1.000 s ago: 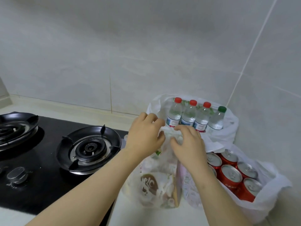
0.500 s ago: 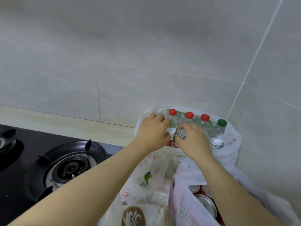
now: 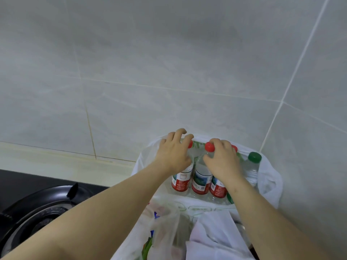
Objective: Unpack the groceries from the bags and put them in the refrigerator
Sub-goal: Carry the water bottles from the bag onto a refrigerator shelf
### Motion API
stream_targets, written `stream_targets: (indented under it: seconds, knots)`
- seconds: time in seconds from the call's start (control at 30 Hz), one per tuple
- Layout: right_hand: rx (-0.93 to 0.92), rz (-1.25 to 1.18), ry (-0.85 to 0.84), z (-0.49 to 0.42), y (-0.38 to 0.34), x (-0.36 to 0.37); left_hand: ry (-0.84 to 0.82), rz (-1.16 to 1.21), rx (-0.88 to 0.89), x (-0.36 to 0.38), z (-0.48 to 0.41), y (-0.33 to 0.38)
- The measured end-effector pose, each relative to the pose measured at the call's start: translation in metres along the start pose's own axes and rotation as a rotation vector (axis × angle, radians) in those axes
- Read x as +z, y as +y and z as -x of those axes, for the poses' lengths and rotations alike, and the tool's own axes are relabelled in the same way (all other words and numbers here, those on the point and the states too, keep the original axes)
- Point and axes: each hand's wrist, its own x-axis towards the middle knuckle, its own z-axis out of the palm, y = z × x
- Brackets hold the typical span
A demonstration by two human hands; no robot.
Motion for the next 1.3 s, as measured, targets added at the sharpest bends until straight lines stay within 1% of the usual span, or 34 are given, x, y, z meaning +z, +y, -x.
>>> stream_targets:
  seconds: [0.1,0.23,0.3,0.4,0.63,0.7,0.77,0.87,0.9,0.97,1.0,1.13,1.2,1.3]
  knots:
    - [-0.023,-0.01,-0.05,-0.011,0.004,0.008,-0.095,-0.054,0.017,0.008,-0.011,0.003]
    - [-0.032,0.087,-0.167,-0.019,0.011,0.015,-0.211,-0.098,0.011,0.015,-0.021,0.004]
    - [-0.037,0.11,-0.191,-0.018,0.013,0.017,-0.214,-0.072,-0.004,0.019,-0.022,0.005]
    - [-0.049,0.124,-0.141,-0.016,0.015,0.022,-0.165,0.026,-0.042,0.027,-0.017,0.006]
    - [-0.076,0.178,0.026,-0.008,0.014,0.032,0.015,0.386,-0.099,0.039,-0.002,0.011]
    - [-0.083,0.173,0.077,-0.004,0.014,0.035,0.082,0.565,-0.212,0.038,0.003,0.015]
    - [-0.085,0.161,0.102,-0.001,0.015,0.037,0.111,0.775,-0.375,0.038,0.007,0.017]
    - [-0.074,0.155,0.159,0.002,0.019,0.037,0.012,1.145,-0.56,0.038,0.014,0.018]
    - [-0.073,0.164,0.184,0.003,0.02,0.037,-0.028,1.199,-0.588,0.038,0.015,0.018]
    - [-0.078,0.184,0.21,0.006,0.021,0.038,-0.065,1.203,-0.608,0.038,0.018,0.018]
    - [-0.082,0.184,0.215,0.006,0.022,0.038,-0.053,1.215,-0.623,0.037,0.018,0.019]
    - [-0.094,0.166,0.218,0.005,0.021,0.033,0.055,1.297,-0.775,0.032,0.02,0.013]
    - [-0.098,0.149,0.227,0.004,0.021,0.031,0.059,1.264,-0.761,0.031,0.024,0.007]
    - [-0.107,0.129,0.245,0.004,0.02,0.034,0.003,1.194,-0.693,0.029,0.03,-0.001]
